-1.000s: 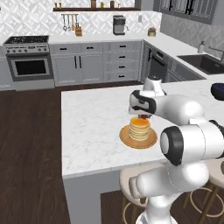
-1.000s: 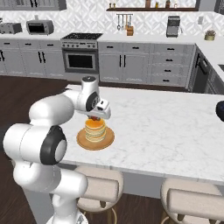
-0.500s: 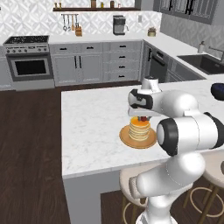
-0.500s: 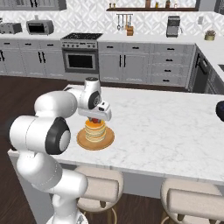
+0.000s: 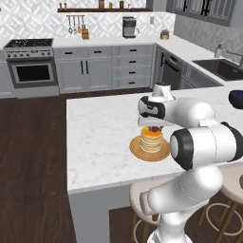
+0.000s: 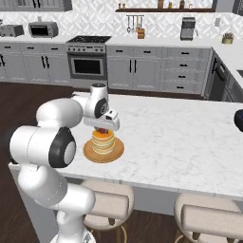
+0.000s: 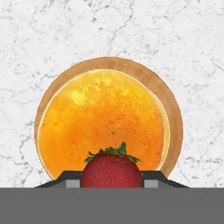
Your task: Take the strawberry from the fridge and place it on top of the pancake, located on the dining counter.
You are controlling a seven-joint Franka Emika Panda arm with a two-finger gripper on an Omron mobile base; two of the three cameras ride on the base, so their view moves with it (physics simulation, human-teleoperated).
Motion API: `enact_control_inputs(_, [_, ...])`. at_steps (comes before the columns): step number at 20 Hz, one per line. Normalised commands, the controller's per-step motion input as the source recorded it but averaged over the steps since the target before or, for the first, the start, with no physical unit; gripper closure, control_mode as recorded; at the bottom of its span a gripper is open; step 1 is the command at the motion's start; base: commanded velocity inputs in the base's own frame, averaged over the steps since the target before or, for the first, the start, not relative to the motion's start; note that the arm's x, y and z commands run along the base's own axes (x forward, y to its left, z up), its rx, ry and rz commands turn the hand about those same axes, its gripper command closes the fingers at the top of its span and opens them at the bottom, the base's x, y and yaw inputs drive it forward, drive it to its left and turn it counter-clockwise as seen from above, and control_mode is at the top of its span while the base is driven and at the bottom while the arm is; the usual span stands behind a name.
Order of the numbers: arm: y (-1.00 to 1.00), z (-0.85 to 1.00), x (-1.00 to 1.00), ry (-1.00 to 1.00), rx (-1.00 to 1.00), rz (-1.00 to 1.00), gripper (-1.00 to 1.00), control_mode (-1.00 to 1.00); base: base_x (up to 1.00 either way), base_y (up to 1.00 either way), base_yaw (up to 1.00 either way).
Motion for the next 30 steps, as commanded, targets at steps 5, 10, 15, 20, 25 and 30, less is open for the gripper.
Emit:
enact_control_inputs(5, [0.0,-0.03,0.0,0.0,0.0,0.0,-1.0,-1.0,0.0,0.0,0.0])
enact_control_inputs(10, [0.0,-0.01,0.0,0.0,0.0,0.0,-1.0,-1.0,0.0,0.0,0.0])
enact_control_inputs(15, [0.0,0.0,0.0,0.0,0.0,0.0,-1.0,-1.0,0.0,0.0,0.0])
enact_control_inputs(20, [0.0,0.05,0.0,0.0,0.0,0.0,-1.0,-1.0,0.0,0.0,0.0])
enact_control_inputs(25, [0.02,0.48,-0.25,0.0,-0.05,0.0,-1.0,-1.0,0.0,0.0,0.0])
enact_control_inputs(30, [0.2,0.61,-0.98,-0.02,-0.01,0.04,-1.0,-1.0,0.0,0.0,0.0])
